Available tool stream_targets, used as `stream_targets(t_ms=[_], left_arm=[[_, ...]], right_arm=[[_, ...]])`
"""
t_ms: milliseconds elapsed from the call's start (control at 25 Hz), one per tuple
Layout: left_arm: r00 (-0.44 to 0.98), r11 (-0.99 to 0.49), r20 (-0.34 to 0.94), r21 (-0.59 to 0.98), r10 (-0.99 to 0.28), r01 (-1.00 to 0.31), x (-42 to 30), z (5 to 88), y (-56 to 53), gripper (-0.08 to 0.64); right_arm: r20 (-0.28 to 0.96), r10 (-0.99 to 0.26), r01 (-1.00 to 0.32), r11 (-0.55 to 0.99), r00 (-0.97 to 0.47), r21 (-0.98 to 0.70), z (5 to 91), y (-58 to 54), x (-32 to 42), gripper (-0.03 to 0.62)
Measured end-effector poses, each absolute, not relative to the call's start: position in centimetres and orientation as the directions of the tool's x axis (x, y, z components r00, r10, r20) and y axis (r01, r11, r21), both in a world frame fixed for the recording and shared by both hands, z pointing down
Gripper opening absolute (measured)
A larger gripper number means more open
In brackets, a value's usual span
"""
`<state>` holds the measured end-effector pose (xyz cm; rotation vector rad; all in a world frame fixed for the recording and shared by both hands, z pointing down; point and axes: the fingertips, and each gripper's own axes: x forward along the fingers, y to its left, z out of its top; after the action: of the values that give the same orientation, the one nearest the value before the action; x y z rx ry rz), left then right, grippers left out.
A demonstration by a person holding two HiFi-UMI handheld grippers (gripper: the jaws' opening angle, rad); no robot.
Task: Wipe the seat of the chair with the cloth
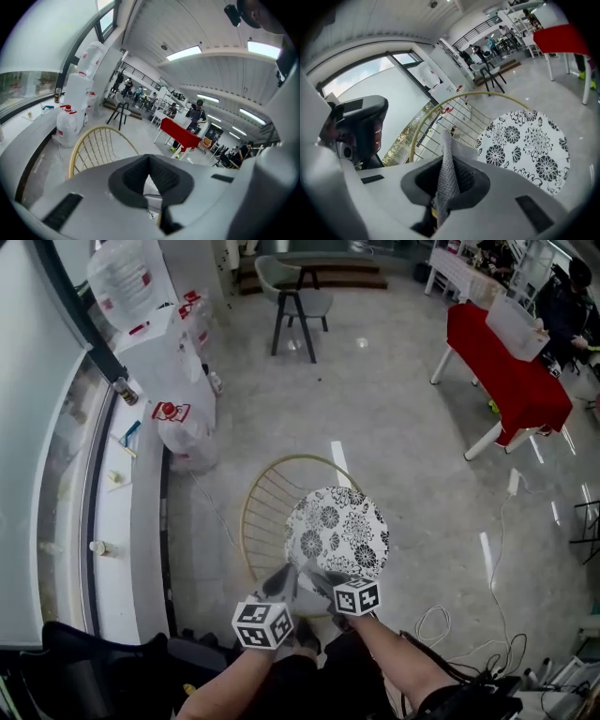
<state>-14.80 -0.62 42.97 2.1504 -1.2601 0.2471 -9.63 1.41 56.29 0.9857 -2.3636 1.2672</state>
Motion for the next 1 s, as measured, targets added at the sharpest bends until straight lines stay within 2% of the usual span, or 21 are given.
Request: stream_targets(t_ms=[240,480,680,1000], left_arm=[[0.581,-0.442,0.351,0.403,-0.734,-0.801,-14.2,36.5,-0.4,0.006],[0.634,-0.551,0.246,0.331,-0.733,-0.766,-12.6,30.4,-0.5,0.006],[0.639,-0.591,0.200,0.252,-0.743,-0.766,-11.2,26.5,-0.3,0.006],[0.636,-0.598,0.156,0.233,-0.756,-0.767,-8.8,21.9,-0.1,0.006]], right_arm=[[0.468,-0.553,-0.720,0.447,-0.689,-0.531,47.4,2.5,-6.4,0.025],[0.341,-0.691,-0.756,0.477,-0.637,-0.447,37.4,2.2,-3.2,0.025],[0.244,-0.769,-0.786,0.480,-0.591,-0.391,31.2,1.7,0.3,0.025],[0.135,-0.862,-0.853,0.440,-0.489,-0.280,23.2,1.7,7.1,0.025]])
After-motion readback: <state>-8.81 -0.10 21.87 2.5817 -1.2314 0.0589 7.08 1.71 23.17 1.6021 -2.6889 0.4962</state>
